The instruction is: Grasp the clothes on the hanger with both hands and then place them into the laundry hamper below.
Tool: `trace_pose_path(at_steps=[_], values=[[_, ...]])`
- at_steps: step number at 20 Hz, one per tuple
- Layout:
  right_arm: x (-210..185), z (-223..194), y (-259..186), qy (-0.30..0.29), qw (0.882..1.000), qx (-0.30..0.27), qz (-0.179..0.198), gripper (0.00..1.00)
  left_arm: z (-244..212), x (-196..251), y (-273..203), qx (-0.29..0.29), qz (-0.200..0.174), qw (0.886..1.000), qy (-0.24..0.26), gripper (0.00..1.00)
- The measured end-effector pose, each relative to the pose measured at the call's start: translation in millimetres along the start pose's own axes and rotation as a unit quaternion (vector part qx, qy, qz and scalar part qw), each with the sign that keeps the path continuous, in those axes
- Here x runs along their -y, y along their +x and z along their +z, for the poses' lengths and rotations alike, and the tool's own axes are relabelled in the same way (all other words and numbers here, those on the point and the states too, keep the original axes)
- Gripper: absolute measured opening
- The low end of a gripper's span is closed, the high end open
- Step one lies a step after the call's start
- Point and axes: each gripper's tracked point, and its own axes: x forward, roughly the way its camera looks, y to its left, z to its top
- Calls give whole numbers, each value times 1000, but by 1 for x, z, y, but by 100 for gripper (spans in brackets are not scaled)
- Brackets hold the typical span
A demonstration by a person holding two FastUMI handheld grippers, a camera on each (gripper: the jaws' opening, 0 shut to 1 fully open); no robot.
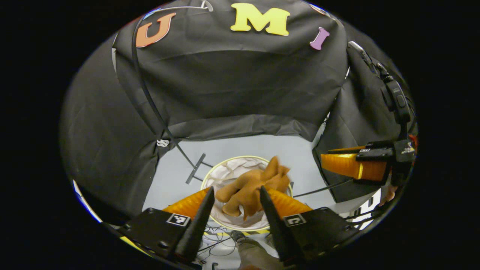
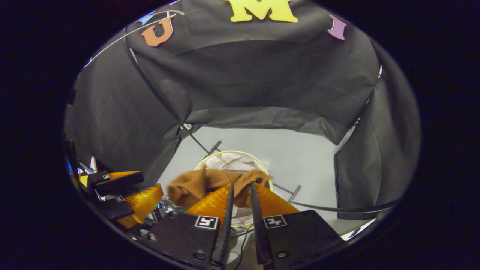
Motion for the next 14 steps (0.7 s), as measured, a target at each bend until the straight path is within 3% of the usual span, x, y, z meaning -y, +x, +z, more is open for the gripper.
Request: trace_pose_path(at_steps=[2, 5, 8, 11, 14], values=[[3, 11, -14, -1, 1000, 20, -2, 41, 16, -2, -15, 16, 4, 1000, -4, 95], [9, 26, -49, 4, 998, 62, -7, 47, 40, -4, -40, 49, 12, 999, -12, 97], [20, 44, -84, -5, 993, 116, -23, 75, 68, -6, -67, 96, 8, 995, -32, 96], [23, 60, -122, -9, 983, 179, -28, 75, 98, -13, -102, 148, 19, 988, -37, 96], [24, 79, -168, -27, 966, 253, -43, 75, 130, -15, -139, 211, 36, 976, -23, 96]])
